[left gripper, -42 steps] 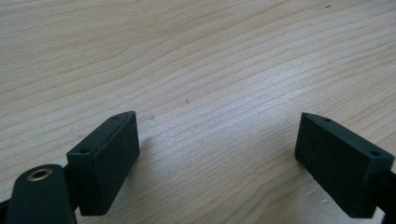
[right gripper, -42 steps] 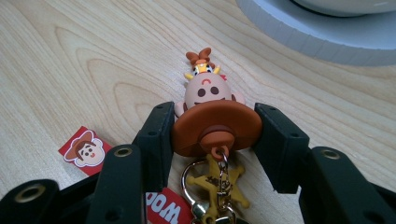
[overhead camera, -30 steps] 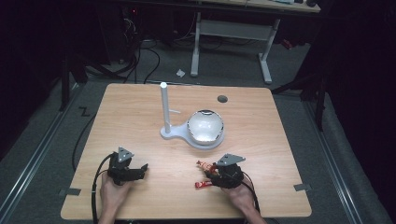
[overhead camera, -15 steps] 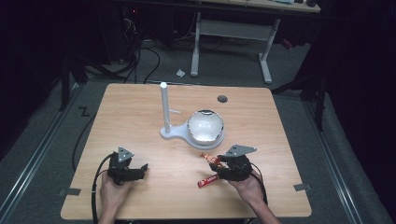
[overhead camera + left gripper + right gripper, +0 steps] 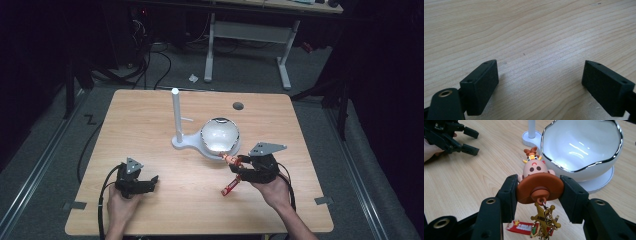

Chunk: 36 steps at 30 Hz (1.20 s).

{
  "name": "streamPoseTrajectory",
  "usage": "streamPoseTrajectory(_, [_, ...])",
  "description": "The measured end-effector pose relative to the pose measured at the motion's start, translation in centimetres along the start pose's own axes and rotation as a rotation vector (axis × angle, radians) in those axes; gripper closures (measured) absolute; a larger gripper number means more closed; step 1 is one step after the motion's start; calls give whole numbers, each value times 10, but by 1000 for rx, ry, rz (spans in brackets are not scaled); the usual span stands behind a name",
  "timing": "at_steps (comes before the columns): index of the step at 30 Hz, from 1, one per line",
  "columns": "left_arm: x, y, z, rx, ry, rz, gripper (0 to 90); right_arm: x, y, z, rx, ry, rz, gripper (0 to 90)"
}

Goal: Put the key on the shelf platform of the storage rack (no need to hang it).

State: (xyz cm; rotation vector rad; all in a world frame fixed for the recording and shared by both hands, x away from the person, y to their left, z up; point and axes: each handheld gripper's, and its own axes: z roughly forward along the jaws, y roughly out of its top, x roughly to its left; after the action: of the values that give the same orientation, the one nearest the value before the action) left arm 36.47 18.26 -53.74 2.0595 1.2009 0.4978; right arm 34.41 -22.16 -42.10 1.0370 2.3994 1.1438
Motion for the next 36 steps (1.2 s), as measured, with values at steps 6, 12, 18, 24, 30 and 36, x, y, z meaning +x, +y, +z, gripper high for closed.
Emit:
streamPoseTrajectory(6, [0, 0, 0, 0, 0, 0, 142, -7, 12, -9, -8, 4, -4, 517])
streamPoseTrajectory(12, [0, 0, 0, 0, 0, 0, 142, -12, 25, -17, -23, 13, -2, 517])
streamPoseTrajectory(18, [0, 0, 0, -1, 0, 1, 142, -18, 42, -22, -37, 20, -7, 517])
streamPoseTrajectory(24, [0, 0, 0, 0, 0, 0, 142, -24, 53, -21, -27, 27, -6, 517])
streamPoseTrajectory(30, [0, 0, 0, 0, 0, 0, 142, -31, 66, -23, -44, 36, 2, 517])
streamPoseTrajectory(36, [-1, 0, 0, -2, 5, 2, 148, -38, 82, -21, -56, 39, 5, 516])
